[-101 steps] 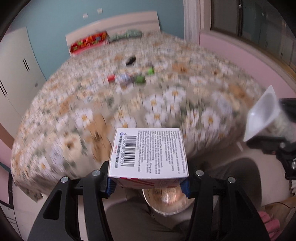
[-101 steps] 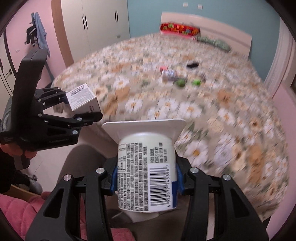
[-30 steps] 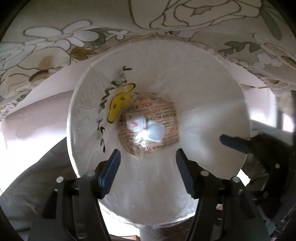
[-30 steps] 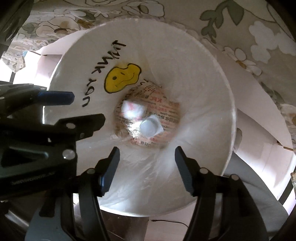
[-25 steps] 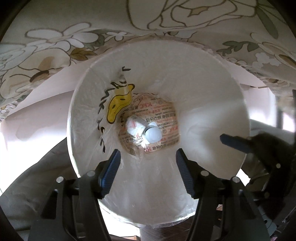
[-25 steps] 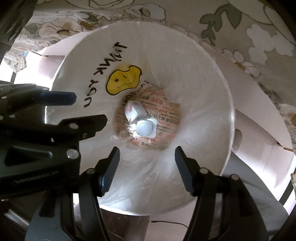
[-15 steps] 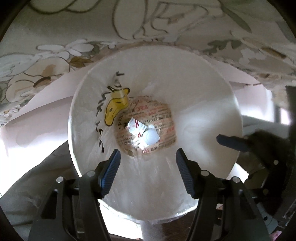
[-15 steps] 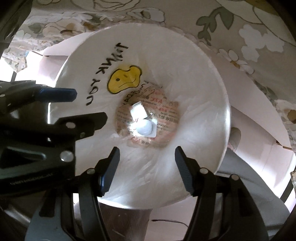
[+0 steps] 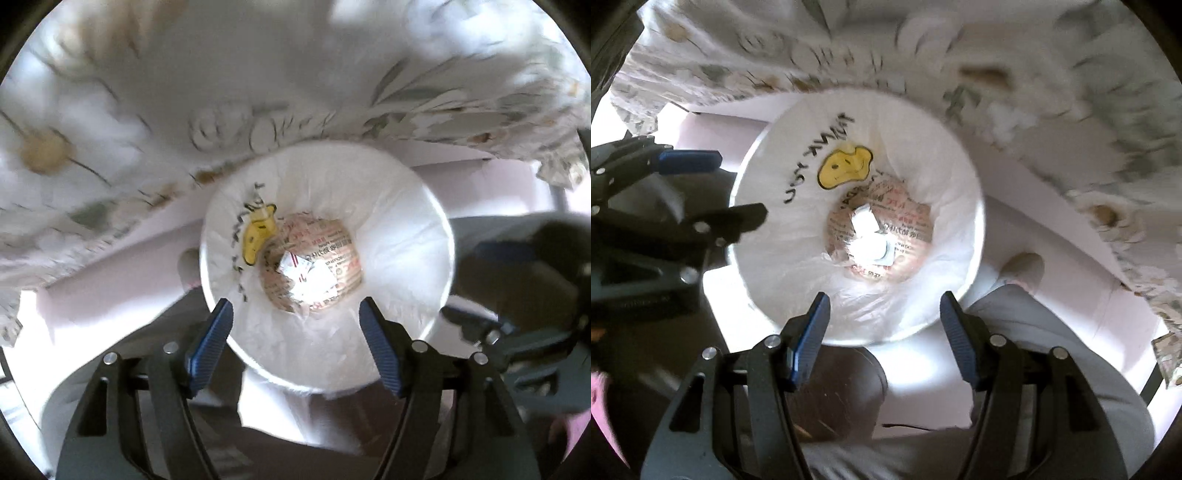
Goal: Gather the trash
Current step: 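Move both open tools back toward the items on the bed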
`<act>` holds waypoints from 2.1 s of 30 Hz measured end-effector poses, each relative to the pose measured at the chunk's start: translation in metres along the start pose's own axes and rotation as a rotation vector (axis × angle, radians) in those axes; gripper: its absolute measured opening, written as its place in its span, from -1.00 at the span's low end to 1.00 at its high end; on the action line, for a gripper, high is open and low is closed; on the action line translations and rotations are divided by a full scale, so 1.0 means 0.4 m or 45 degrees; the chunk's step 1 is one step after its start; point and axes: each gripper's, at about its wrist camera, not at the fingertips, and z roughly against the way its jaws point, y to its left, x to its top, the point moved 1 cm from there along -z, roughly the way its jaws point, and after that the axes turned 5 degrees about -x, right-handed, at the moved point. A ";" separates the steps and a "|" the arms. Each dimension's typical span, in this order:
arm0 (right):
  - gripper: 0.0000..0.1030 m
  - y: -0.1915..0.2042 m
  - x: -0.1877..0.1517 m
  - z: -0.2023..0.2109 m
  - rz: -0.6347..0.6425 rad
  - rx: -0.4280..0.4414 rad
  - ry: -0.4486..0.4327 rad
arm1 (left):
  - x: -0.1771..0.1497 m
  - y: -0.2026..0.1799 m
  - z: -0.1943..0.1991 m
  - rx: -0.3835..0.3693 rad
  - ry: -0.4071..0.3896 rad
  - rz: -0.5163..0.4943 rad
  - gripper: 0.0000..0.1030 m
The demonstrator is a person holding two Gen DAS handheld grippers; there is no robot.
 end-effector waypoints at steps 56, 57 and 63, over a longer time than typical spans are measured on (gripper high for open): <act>0.46 -0.317 0.521 0.961 0.068 -0.266 -0.724 | 0.581 0.181 0.792 0.313 -0.559 0.040 0.76; 0.46 -0.331 0.551 0.956 0.057 -0.248 -0.713 | 0.606 0.193 0.788 0.322 -0.559 0.051 0.76; 0.46 -0.382 0.689 0.919 0.029 -0.227 -0.681 | 0.722 0.269 0.759 0.300 -0.542 0.155 0.76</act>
